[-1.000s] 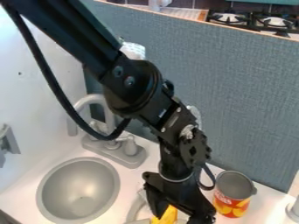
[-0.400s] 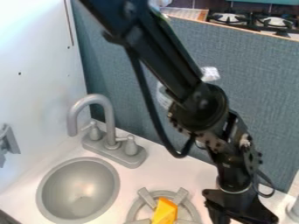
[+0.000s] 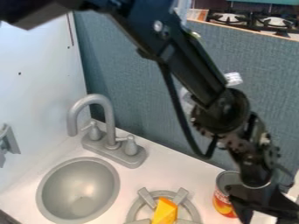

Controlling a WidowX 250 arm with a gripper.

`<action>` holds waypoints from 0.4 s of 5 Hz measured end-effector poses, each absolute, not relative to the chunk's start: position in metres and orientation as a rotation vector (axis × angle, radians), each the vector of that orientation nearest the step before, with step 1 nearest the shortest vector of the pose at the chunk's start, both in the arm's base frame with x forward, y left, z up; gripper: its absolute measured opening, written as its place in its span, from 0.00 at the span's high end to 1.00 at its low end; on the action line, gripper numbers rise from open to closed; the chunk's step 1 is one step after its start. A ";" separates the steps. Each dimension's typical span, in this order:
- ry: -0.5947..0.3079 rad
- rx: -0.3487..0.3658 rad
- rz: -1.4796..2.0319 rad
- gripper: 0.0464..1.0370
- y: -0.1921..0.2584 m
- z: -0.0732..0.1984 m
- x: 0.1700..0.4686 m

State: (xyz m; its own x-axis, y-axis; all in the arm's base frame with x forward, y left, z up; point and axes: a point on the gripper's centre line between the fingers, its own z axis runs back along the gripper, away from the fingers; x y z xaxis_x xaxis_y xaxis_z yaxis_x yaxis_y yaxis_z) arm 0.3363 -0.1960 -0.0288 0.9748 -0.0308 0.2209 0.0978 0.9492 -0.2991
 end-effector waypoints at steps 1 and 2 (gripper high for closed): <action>-0.241 -0.301 -0.056 0.04 -0.203 -0.030 0.351; -0.239 -0.306 -0.030 0.04 -0.206 -0.040 0.360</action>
